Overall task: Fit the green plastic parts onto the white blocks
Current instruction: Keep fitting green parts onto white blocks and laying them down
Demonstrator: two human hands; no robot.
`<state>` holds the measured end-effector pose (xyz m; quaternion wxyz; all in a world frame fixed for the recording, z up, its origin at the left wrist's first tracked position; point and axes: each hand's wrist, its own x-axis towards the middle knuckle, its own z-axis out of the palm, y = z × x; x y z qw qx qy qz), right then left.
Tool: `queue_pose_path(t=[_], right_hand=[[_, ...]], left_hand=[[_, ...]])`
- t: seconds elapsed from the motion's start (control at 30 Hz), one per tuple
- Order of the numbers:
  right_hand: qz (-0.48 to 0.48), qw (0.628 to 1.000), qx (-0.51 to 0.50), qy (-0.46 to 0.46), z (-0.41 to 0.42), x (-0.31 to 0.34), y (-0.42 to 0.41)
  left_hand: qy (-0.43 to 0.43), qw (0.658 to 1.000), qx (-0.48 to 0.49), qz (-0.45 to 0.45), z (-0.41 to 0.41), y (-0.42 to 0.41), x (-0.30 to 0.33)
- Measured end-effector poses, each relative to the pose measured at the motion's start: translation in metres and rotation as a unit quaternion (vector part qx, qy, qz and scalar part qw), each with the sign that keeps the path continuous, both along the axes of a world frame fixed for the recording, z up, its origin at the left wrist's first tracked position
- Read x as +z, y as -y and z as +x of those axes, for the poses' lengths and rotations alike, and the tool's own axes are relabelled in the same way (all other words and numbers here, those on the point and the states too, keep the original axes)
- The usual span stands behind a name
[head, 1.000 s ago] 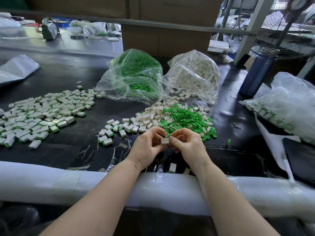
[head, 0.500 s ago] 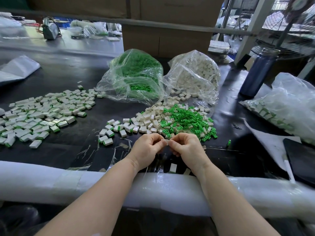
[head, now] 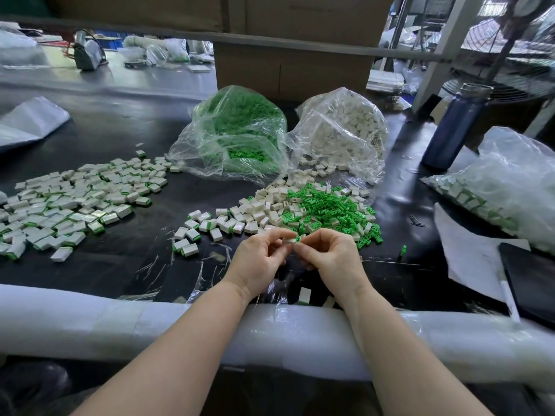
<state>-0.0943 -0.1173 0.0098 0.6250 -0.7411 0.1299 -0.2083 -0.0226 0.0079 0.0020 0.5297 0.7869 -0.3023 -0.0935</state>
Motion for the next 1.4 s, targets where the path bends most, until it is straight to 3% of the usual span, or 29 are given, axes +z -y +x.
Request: queue_pose_path(t=[0.27,0.7,0.93,1.4], right_hand=[[-0.001,0.999,0.041,0.023,0.000,0.000,-0.001],[-0.017,0.999,0.034,0.014,0.004,-0.003,0.001],[-0.059,0.992,0.098,-0.055,0.004,-0.003,0.000],[-0.010,0.990,0.131,-0.045,0.002,-0.002,0.002]], left_hand=[[0.017,0.999,0.040,0.025,-0.002,0.001,0.001],[-0.080,0.996,-0.009,-0.041,-0.003,-0.001,0.008],[-0.053,0.996,-0.035,-0.055,-0.005,-0.001,0.011],[-0.036,0.996,-0.083,-0.015,-0.007,-0.001,0.014]])
